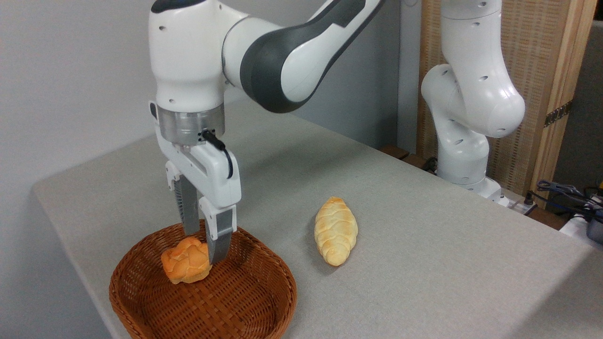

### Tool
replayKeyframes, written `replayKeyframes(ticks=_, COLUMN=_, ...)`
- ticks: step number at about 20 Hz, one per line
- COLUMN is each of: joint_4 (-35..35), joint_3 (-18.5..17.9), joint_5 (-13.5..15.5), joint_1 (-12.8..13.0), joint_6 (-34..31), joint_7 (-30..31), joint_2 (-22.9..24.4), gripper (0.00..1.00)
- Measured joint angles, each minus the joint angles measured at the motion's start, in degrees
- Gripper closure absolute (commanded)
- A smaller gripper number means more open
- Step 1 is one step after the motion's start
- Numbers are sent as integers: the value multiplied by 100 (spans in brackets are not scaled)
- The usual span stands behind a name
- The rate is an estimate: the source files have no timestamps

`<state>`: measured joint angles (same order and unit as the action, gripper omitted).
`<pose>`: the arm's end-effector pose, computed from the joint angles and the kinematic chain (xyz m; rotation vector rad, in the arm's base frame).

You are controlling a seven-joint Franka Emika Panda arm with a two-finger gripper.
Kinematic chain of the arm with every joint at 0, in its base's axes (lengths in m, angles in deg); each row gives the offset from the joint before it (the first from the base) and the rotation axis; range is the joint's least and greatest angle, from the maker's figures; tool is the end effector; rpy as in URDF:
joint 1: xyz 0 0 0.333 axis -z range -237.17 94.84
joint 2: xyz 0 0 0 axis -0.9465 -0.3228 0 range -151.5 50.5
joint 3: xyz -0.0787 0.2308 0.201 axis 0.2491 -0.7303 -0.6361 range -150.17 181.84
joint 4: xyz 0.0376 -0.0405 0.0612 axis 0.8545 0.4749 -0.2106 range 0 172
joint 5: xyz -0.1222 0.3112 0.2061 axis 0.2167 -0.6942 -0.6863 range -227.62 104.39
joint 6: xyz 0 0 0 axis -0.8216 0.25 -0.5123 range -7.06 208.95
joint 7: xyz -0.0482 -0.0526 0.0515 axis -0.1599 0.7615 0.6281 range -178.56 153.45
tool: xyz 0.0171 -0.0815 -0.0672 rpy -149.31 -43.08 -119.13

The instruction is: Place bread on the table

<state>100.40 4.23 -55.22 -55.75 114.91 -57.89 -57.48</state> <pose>0.6102 -0.0505 0.4842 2.8638 -1.2313 0.2906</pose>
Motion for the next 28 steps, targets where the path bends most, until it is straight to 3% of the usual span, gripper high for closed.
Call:
replayKeyframes(ticks=5, joint_4=0, joint_3=118, joint_5=38, joint_1=15, joint_6=273, joint_7=0, joint_2=-242, gripper=0)
replayKeyframes(ticks=8, joint_4=-1, joint_3=227, joint_5=394, joint_1=22, joint_6=293, joint_7=0, joint_2=-304, gripper=0)
replayKeyframes(ticks=10, joint_4=-2, joint_3=262, joint_5=471, joint_1=26, joint_6=293, joint_7=0, joint_2=-304, gripper=0)
replayKeyframes(ticks=25, joint_4=-1, joint_3=321, joint_5=229, joint_1=42, joint_6=508, joint_7=-10, joint_2=-663, gripper=0)
replayKeyframes(ticks=26, joint_4=-1, joint_3=321, joint_5=228, joint_1=42, joint_6=509, joint_7=-10, joint_2=-672, gripper=4)
replayKeyframes(ticks=27, joint_4=-1, joint_3=321, joint_5=225, joint_1=42, joint_6=509, joint_7=-10, joint_2=-679, gripper=17)
replayKeyframes(ticks=28, joint_4=-1, joint_3=321, joint_5=190, joint_1=42, joint_6=509, joint_7=-20, joint_2=-684, gripper=39)
